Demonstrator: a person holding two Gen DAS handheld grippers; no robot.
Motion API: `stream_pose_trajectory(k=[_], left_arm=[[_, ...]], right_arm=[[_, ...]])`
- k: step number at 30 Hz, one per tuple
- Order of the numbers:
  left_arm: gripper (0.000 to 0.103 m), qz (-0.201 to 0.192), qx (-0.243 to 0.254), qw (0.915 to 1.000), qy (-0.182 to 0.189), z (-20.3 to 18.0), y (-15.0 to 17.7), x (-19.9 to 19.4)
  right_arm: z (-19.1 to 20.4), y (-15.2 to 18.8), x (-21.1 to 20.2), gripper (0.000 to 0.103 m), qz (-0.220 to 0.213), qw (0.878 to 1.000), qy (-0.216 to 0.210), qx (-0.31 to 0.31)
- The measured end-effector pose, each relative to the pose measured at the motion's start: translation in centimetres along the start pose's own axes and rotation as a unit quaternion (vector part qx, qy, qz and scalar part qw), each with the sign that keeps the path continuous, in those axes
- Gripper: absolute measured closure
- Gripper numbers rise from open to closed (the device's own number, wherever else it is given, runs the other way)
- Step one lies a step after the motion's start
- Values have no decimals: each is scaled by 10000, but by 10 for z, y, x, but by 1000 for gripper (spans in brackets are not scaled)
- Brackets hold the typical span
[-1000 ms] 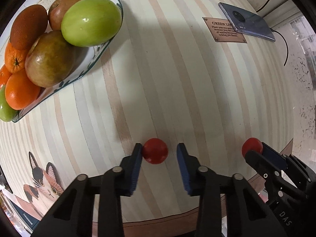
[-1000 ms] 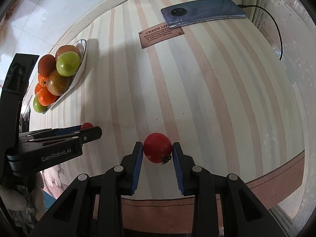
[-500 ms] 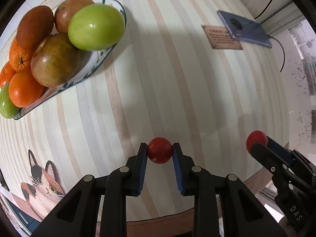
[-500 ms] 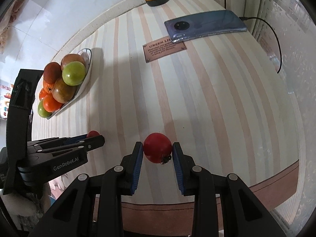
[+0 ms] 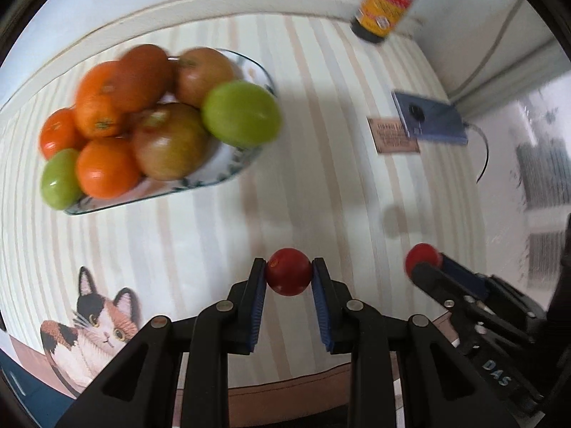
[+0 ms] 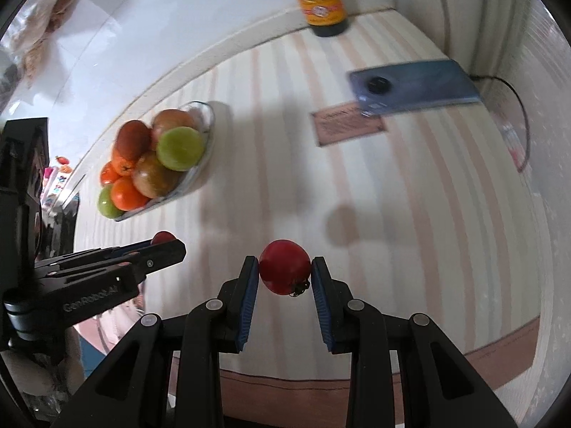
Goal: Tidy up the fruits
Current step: 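Carry both cherry tomatoes onto the plate with the left and right tools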
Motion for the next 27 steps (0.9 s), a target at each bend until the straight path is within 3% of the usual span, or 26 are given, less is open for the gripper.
stream_pose_trajectory(k=[5, 14, 19, 27], left_arm=[[80, -233, -528, 9979, 310, 45, -1, -43], [80, -507, -1291, 9891, 486, 133, -46, -82], [80, -378, -1510, 9860, 596, 169, -71, -75], [80, 131, -1576, 9838, 851, 197, -96, -40]], right_arm=[[48, -17, 8, 70, 30, 9988, -311, -365], [159, -60, 37, 70, -21, 9908, -1077, -822], [198, -85, 64, 70, 47, 9899, -1118, -874], [207, -95, 102, 70, 246, 9937, -868, -657]])
Point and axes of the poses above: each gripper's, at about its wrist camera, not at the fingertips, and x roughly the way its jaws point, z to its left, y to its underside, the point moved 8 cm from there along x, roughly the way its jaws point, and after that the axes turned 6 degrees about z, right-handed, at the moved point
